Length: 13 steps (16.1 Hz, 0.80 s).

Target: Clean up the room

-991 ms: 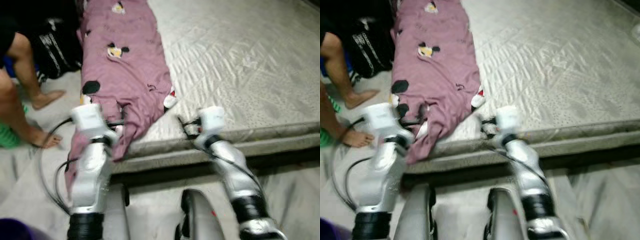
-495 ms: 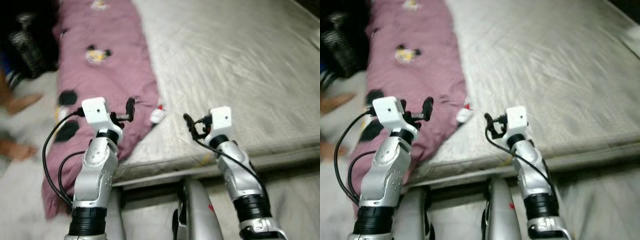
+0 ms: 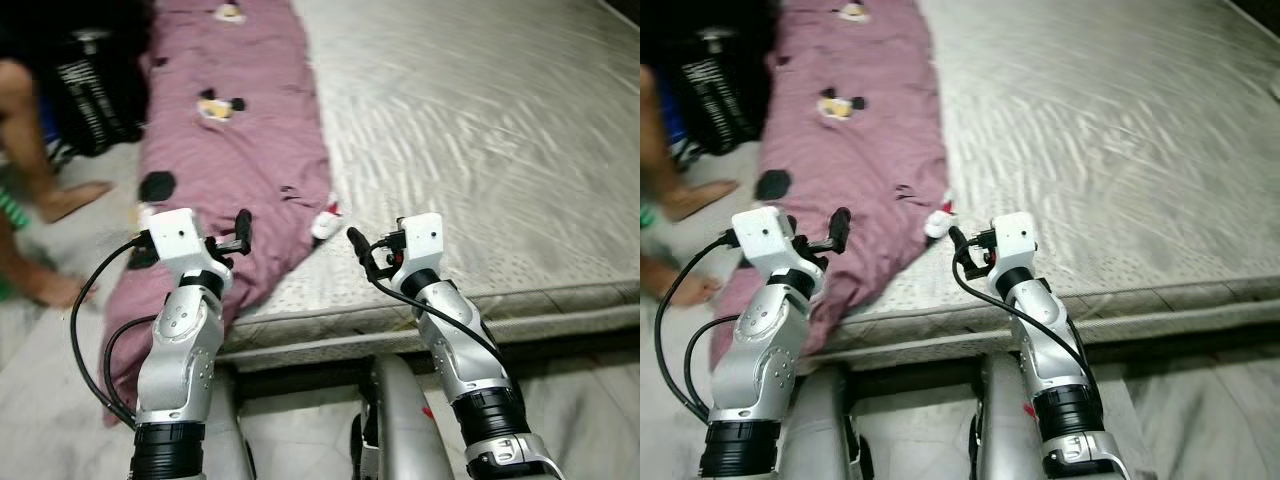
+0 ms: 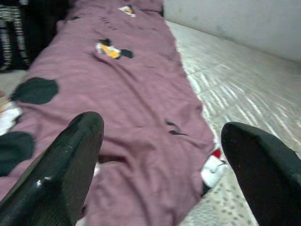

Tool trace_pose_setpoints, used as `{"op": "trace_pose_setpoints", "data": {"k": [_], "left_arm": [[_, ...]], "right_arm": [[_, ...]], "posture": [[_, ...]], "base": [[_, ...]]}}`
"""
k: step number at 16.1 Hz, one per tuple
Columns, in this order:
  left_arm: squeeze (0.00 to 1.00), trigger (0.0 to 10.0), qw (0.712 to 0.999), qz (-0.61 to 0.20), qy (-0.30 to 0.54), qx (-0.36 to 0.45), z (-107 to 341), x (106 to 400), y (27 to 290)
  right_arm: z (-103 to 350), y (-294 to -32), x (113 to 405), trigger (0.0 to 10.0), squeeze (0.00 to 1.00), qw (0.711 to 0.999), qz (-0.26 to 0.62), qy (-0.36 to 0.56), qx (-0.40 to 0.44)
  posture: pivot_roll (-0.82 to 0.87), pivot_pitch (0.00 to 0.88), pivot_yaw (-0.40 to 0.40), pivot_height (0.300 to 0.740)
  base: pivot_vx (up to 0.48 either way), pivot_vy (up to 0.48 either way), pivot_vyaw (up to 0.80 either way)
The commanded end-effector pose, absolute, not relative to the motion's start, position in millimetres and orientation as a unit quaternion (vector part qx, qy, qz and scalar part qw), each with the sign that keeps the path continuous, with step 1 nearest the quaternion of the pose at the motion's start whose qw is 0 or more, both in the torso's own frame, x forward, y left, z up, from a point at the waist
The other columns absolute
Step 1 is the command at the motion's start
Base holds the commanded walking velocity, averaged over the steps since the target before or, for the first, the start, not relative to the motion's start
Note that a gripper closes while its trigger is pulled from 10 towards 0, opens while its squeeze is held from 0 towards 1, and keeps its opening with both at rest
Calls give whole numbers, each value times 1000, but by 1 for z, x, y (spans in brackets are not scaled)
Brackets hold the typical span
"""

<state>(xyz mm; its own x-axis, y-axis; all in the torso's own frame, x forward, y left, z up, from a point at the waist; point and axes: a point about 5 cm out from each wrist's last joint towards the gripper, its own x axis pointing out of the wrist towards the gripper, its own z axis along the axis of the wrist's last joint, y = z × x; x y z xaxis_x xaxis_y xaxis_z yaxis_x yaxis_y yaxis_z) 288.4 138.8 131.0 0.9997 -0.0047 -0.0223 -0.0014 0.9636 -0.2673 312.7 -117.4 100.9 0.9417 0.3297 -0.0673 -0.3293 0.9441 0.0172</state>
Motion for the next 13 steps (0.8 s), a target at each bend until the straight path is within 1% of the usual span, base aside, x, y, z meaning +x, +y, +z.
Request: {"op": "trace_pose_setpoints", "data": {"k": [1,4,7,10,11,12,13], "left_arm": [[0,10000,990,7,17,-137,130,288,139],[0,10000,990,19,22,-141,128,290,141],[0,10000,989,53,24,-139,126,292,149],[0,10000,982,114,50,-144,115,290,165],[0,10000,979,130,64,-144,108,289,172],[0,10000,978,134,72,-144,104,291,176],[0,10000,977,134,73,-146,103,292,178]], "right_arm": [[101,-116,312,10000,0,985,168,38,7],[101,-120,311,10000,0,986,164,40,10],[100,-130,311,10000,0,987,152,44,-4],[95,-161,307,10000,0,991,116,58,-40],[94,-178,302,10000,0,992,97,63,-52],[94,-188,296,10000,0,993,83,63,-58],[94,-193,293,10000,0,993,78,63,-56]], "posture": [[29,118,-15,578],[19,123,-16,539],[12,126,-19,535],[-6,140,-23,535],[-16,146,-26,535],[-20,149,-28,535],[-25,152,-30,535]], "base": [[0,0,0],[0,0,0],[0,0,0],[0,0,0],[0,0,0],[0,0,0],[0,0,0]]}}
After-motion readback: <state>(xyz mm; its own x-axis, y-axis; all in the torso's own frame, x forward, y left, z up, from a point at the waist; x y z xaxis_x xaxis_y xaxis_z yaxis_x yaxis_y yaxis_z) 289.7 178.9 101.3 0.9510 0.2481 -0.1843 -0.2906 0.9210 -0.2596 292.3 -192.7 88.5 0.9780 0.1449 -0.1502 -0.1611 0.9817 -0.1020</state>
